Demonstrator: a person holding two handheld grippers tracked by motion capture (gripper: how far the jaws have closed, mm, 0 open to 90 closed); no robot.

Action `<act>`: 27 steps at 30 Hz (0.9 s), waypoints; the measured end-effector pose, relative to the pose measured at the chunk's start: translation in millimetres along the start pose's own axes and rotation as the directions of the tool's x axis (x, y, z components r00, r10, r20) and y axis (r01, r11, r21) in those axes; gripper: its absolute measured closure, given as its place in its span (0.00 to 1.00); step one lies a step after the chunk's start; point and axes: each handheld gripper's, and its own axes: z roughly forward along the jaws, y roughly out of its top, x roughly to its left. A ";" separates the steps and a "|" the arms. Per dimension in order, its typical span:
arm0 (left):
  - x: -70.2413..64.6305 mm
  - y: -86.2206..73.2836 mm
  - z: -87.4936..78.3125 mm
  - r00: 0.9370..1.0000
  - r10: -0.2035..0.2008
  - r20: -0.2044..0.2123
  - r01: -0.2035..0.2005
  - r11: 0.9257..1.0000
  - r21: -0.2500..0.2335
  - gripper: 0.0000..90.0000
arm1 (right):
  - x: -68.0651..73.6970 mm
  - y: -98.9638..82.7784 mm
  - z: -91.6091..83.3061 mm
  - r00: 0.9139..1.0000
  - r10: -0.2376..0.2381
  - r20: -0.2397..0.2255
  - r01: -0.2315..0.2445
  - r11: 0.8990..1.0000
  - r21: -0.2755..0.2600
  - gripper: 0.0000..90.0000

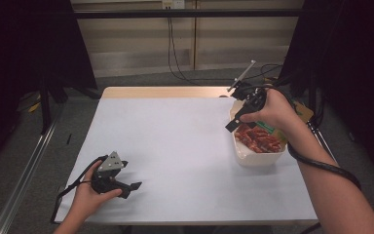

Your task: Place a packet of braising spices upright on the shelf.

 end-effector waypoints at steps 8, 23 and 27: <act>0.2 0.1 0.0 1.000 0.006 -0.003 -0.006 1.000 0.004 0.11 | 12.3 -4.7 21.2 0.998 -0.049 -0.024 0.050 0.999 0.008 0.20; 0.6 -0.5 1.6 1.000 0.015 0.008 -0.015 1.000 0.005 0.11 | 34.6 -16.2 55.5 0.991 -0.121 -0.052 0.122 0.993 0.007 0.19; 0.2 -0.6 2.6 1.000 0.009 0.011 -0.009 1.000 0.000 0.11 | 37.7 -21.7 63.8 0.990 -0.111 -0.081 0.110 0.994 -0.016 0.19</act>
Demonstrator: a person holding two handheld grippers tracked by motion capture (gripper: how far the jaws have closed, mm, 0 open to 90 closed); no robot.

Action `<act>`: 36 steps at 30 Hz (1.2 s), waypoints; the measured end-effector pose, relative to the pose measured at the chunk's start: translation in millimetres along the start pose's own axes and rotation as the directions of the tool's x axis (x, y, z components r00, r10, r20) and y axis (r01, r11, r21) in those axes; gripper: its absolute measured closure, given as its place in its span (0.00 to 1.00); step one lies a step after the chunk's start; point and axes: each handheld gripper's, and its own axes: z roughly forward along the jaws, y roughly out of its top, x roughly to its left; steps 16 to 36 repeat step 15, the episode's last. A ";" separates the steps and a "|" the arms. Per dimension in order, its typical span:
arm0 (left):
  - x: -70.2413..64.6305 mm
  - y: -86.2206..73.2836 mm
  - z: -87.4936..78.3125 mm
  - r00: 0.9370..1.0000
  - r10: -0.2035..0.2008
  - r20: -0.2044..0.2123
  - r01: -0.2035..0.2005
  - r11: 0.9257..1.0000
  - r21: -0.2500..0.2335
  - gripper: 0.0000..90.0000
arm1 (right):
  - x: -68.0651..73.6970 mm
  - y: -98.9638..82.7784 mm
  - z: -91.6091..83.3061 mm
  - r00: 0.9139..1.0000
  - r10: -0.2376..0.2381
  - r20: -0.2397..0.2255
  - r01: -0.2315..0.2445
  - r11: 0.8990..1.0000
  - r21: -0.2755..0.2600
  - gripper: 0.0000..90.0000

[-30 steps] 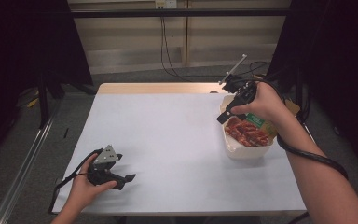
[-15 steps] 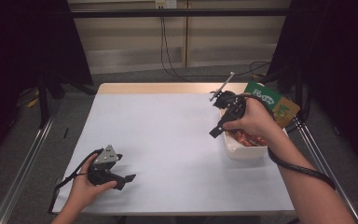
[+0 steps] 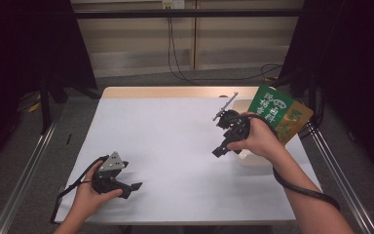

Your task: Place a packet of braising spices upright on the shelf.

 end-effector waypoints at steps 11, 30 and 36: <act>0.4 0.0 0.3 1.000 -0.004 -0.003 0.004 1.000 0.018 0.11 | 9.9 -15.5 27.0 0.999 -0.019 -0.026 0.018 1.000 -0.026 0.18; 0.6 -0.4 1.3 1.000 -0.010 0.001 0.010 1.000 0.010 0.10 | 14.9 -21.6 34.1 0.999 -0.027 -0.032 0.025 0.998 -0.055 0.18; 0.6 -0.4 1.3 1.000 -0.010 0.001 0.010 1.000 0.010 0.10 | 14.9 -21.6 34.1 0.999 -0.027 -0.032 0.025 0.998 -0.055 0.18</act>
